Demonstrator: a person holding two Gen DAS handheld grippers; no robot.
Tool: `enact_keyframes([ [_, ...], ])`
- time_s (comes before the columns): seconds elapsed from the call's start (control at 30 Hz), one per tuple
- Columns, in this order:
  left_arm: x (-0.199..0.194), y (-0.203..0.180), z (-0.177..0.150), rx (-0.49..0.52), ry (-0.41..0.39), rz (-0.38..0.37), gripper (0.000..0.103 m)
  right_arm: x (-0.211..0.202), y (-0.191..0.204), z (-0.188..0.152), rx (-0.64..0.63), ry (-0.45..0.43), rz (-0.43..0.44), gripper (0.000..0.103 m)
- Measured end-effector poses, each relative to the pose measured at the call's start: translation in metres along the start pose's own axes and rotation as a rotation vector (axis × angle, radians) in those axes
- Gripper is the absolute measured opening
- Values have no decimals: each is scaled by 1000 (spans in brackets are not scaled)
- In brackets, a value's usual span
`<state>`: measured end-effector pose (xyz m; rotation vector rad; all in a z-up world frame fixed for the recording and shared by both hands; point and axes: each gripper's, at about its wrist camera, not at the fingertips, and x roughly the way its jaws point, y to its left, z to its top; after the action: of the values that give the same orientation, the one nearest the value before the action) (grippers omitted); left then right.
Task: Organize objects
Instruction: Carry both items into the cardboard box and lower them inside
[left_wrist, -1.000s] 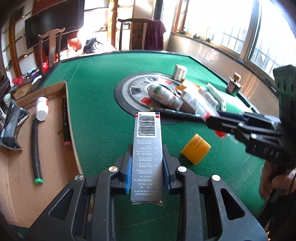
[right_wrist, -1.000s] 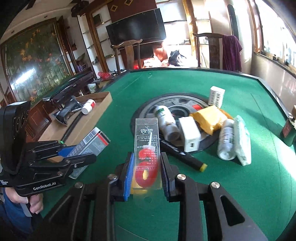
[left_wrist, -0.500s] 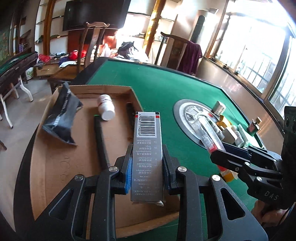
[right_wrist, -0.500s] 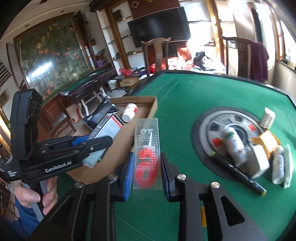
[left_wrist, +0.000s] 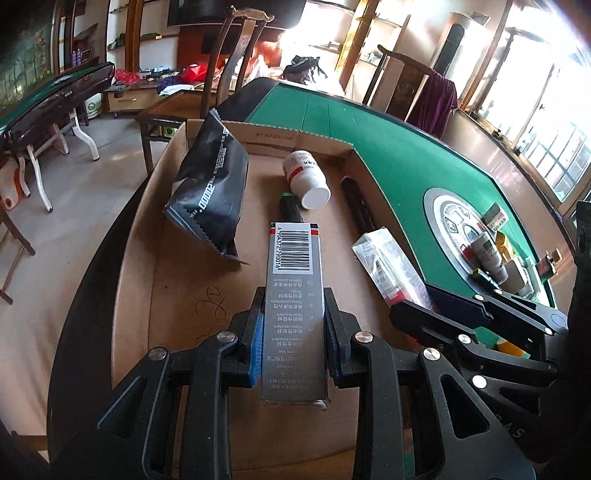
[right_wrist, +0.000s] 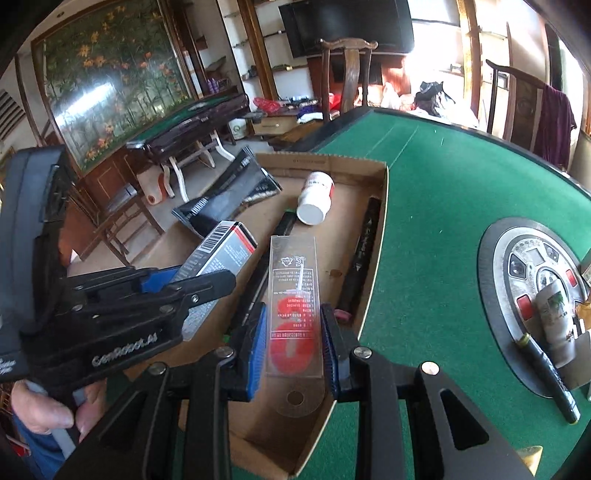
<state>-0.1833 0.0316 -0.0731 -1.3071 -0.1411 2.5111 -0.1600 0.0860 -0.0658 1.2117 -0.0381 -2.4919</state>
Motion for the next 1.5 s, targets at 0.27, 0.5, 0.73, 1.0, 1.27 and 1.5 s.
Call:
enact_keyframes([
  [0.27, 11, 5, 1, -19, 35, 24, 27, 23, -3, -2, -4, 37, -1, 27],
  [0.5, 13, 8, 2, -30, 42, 33, 27, 30, -3, -5, -10, 45, -3, 27],
  [0.73, 14, 11, 2, -42, 47, 37, 27, 30, -1, -7, -28, 42, -12, 29],
  [1.0, 14, 13, 3, -48, 50, 30, 27, 29, 1, -9, -40, 47, -16, 29],
  [1.27, 10, 11, 4, -46, 36, 14, 27, 24, -5, -9, -16, 49, 2, 29],
  [1.5, 0, 10, 7, -46, -15, -26, 27, -4, -17, -7, 17, -17, 30, 29],
])
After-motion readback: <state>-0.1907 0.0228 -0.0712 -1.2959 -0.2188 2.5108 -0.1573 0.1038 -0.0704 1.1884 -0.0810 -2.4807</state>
